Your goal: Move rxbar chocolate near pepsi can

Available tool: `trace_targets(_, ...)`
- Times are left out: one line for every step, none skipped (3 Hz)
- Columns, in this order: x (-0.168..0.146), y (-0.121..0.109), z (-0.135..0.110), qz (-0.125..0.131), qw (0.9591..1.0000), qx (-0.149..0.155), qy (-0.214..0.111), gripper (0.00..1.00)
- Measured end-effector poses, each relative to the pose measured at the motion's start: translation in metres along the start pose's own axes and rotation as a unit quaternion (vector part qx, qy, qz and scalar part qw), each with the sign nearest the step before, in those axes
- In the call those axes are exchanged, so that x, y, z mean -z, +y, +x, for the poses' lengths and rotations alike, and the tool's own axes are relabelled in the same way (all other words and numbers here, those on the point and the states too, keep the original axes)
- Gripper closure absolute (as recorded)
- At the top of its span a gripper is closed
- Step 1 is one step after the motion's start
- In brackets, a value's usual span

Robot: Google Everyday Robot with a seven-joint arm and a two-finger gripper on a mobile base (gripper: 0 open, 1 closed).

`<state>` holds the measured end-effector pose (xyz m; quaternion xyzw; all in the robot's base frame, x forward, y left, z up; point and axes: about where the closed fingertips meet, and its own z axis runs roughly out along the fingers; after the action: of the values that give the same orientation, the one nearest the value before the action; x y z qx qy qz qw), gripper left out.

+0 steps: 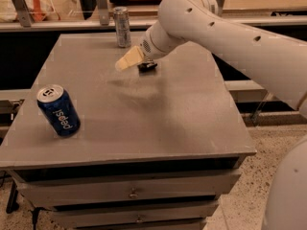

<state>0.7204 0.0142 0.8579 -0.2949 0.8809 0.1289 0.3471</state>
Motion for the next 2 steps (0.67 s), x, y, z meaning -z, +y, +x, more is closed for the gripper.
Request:
trace_targets(-0.0122, -0.0078, -0.0016, 0.008, 0.9999, -0.011, 0.002, 0.00)
trace_targets(-0.0206, -0.0147, -0.0055, 0.012, 0.9998, -0.018, 0.001, 0.18)
